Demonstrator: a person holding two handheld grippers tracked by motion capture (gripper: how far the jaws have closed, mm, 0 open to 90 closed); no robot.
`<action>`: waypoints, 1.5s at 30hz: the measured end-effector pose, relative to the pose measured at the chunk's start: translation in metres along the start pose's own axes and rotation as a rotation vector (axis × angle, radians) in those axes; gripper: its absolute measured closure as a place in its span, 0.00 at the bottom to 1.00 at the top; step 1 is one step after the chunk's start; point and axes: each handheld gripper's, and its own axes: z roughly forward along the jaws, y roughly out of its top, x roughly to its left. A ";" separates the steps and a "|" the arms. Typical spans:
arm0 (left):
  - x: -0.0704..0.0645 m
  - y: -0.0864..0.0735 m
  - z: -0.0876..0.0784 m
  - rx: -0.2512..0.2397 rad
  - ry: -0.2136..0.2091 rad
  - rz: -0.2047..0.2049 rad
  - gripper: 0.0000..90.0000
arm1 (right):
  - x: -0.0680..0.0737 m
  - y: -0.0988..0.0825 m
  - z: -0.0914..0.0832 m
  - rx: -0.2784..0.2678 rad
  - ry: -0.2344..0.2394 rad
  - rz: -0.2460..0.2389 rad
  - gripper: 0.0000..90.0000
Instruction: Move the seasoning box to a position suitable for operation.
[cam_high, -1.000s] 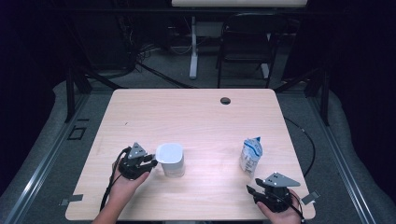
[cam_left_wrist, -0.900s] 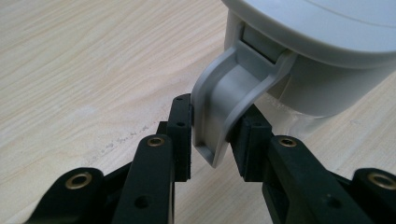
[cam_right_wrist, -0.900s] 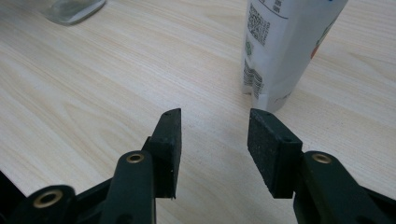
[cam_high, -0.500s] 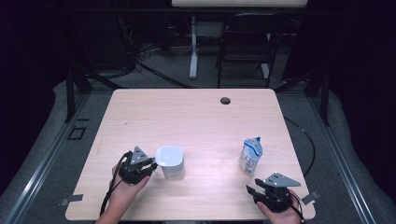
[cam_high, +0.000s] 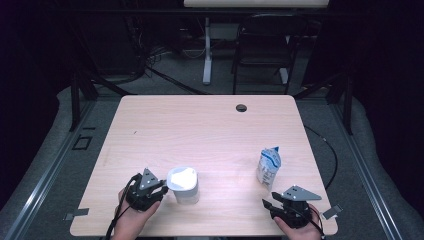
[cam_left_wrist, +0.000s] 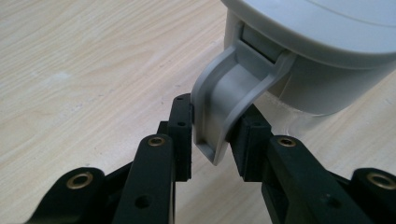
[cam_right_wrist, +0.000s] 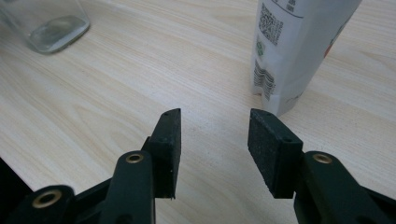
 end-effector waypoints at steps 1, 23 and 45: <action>0.000 0.000 0.000 0.000 0.000 0.000 0.80 | 0.000 0.000 0.000 0.000 0.000 0.000 0.61; -0.027 -0.001 -0.003 -0.006 -0.033 0.009 0.80 | 0.007 0.001 0.003 0.004 -0.024 -0.043 0.62; -0.028 -0.003 -0.007 0.012 -0.134 -0.014 0.75 | 0.008 0.003 0.002 0.014 -0.018 -0.039 0.69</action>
